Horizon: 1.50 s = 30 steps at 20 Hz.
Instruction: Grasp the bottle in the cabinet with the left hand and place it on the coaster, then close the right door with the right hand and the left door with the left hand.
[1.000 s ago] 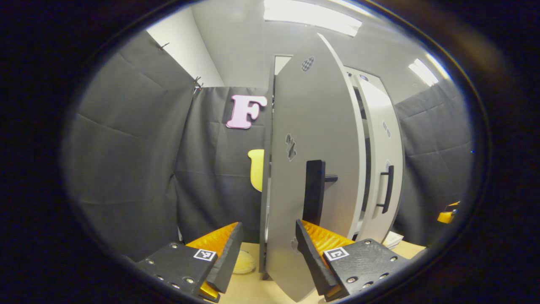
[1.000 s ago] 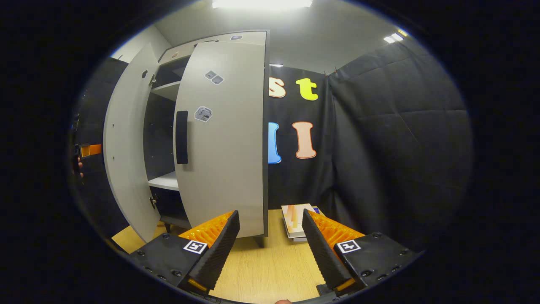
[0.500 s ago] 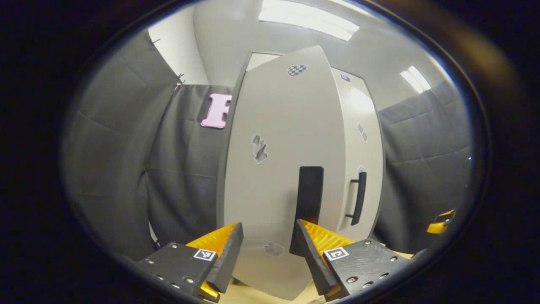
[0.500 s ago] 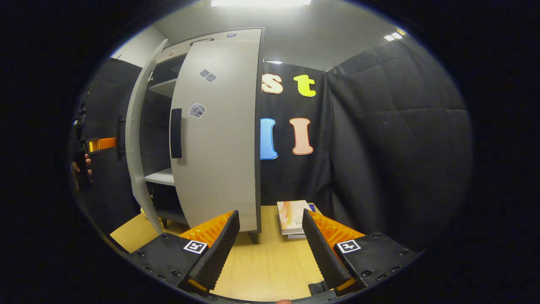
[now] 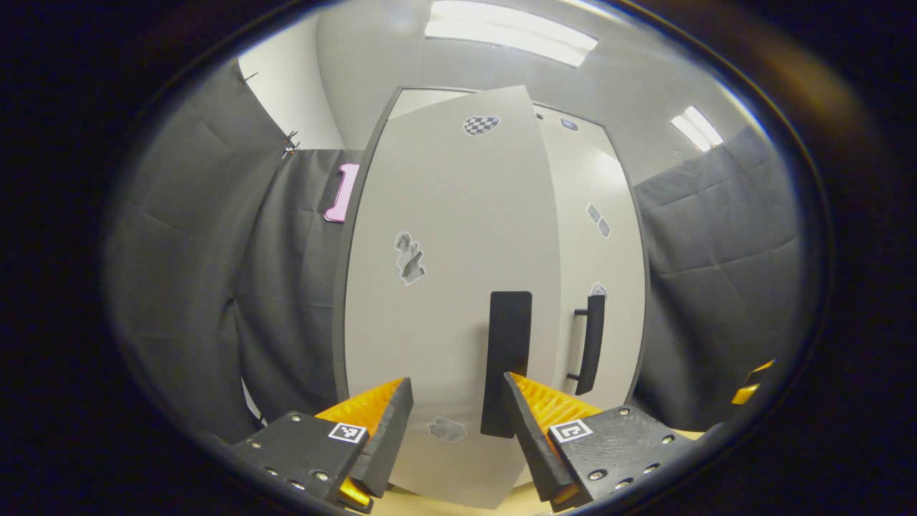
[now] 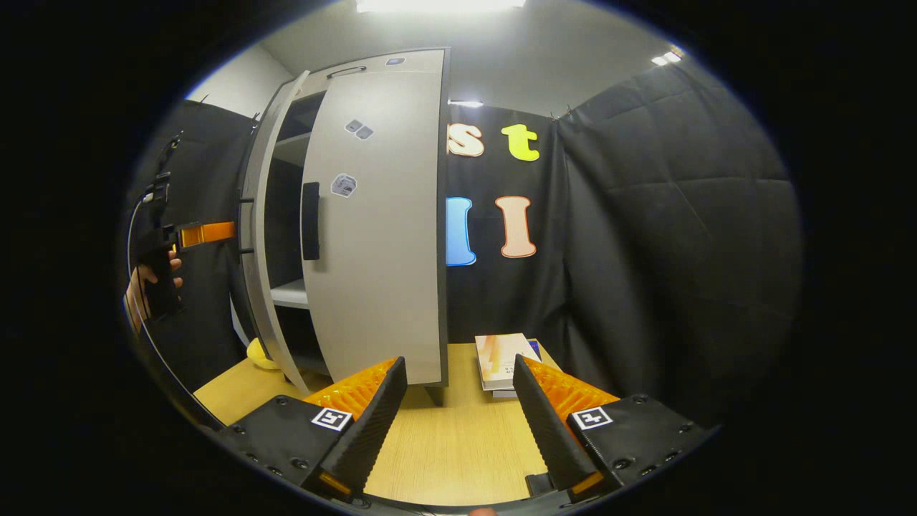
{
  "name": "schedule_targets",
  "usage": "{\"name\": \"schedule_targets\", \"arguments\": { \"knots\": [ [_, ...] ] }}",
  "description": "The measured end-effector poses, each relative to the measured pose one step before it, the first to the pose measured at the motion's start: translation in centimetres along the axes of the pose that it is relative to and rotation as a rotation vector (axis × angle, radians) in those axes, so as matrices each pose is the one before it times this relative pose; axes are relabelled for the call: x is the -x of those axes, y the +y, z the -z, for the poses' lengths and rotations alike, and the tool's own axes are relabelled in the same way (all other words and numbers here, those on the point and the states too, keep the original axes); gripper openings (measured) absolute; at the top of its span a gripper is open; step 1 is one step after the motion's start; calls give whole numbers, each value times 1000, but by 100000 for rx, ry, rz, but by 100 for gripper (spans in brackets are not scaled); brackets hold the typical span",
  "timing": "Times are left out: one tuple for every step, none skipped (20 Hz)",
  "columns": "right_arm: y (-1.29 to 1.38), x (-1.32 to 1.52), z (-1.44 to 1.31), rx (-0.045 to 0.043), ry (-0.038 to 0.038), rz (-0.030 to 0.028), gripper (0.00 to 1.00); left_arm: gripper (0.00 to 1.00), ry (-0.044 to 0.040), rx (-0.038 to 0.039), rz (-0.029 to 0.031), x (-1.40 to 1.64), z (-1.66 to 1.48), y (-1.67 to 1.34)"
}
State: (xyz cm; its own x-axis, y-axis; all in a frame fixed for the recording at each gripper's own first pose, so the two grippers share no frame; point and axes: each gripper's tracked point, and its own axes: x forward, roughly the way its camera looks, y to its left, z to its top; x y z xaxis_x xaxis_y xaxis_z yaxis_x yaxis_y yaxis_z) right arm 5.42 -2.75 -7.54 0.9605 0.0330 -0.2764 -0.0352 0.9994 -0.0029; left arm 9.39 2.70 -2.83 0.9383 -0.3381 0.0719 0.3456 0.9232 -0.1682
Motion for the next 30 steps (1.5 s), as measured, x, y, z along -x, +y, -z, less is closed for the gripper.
{"name": "schedule_targets", "arguments": {
  "knots": [
    [177,89,-137,-24,-688,-782,95,77,-480,-1028,-949,67,-370,52],
    [175,226,-106,-134,-618,-954,95,77,-174,-1188,-1073,37,-409,-142],
    [236,143,-253,-194,-777,-1217,95,77,-74,-1261,-990,294,-331,-64],
    [286,51,-238,-154,-861,-1313,95,77,120,-1363,-1290,556,-265,-152],
    [267,43,-317,-151,-850,-1289,95,77,390,-1513,-1292,536,-118,39],
    [366,126,-278,-248,-1039,-1395,95,77,536,-1811,-1644,477,195,78],
    [296,-31,-428,-320,-1171,-1491,95,77,913,-1548,-1487,596,292,297],
    [358,162,-391,-334,-1418,-1772,95,77,803,-934,-660,1493,209,359],
    [478,91,-513,-232,-1729,-2182,92,77,665,-808,-1163,937,181,571],
    [370,126,-268,-85,-1339,-1519,92,77,609,-1226,-1405,818,64,450],
    [302,121,-284,-15,-922,-1717,95,77,196,-1444,-1839,1179,41,612],
    [291,149,-163,-46,-522,-1402,95,77,-118,-1174,-1588,1781,15,514],
    [255,221,-187,-10,-449,-1380,95,77,-123,-716,-1279,1264,-17,563],
    [131,188,-170,35,-418,-581,95,77,177,-189,-1293,1282,50,399],
    [51,340,-150,-171,-729,-209,95,77,432,438,-1091,1192,222,519],
    [92,296,-273,-395,-813,-358,95,77,928,656,-1135,852,412,512],
    [219,422,-294,-319,-514,-519,95,77,899,839,-974,844,344,566],
    [91,204,-57,199,-279,-38,95,77,223,796,-888,997,133,468],
    [-77,322,-186,514,-317,733,95,77,125,293,-857,796,84,596],
    [-46,405,-219,600,-597,857,95,77,62,-88,-998,775,336,572],
    [-96,413,-241,262,-586,914,95,77,-157,-363,-596,543,101,603],
    [26,549,-248,141,-1167,970,95,77,-36,-319,-230,569,139,466],
    [12,344,-331,-56,-1024,1008,95,77,306,-448,-614,484,181,562],
    [-49,26,-161,-111,-882,1156,95,77,373,-48,-527,458,137,561],
    [71,72,-167,-404,-667,819,95,77,202,66,-331,336,131,420],
    [291,142,-66,-173,-448,-120,95,77,-196,-300,-439,511,36,492],
    [330,138,-235,146,-764,-147,95,77,-512,-812,-758,339,-107,579],
    [420,705,-184,614,-789,350,95,77,-454,-1250,-959,420,126,567],
    [286,718,-99,962,-855,563,95,77,87,-1299,-679,274,-25,393],
    [64,356,-228,861,-994,411,95,77,251,-862,-757,503,96,406]
  ]
}}
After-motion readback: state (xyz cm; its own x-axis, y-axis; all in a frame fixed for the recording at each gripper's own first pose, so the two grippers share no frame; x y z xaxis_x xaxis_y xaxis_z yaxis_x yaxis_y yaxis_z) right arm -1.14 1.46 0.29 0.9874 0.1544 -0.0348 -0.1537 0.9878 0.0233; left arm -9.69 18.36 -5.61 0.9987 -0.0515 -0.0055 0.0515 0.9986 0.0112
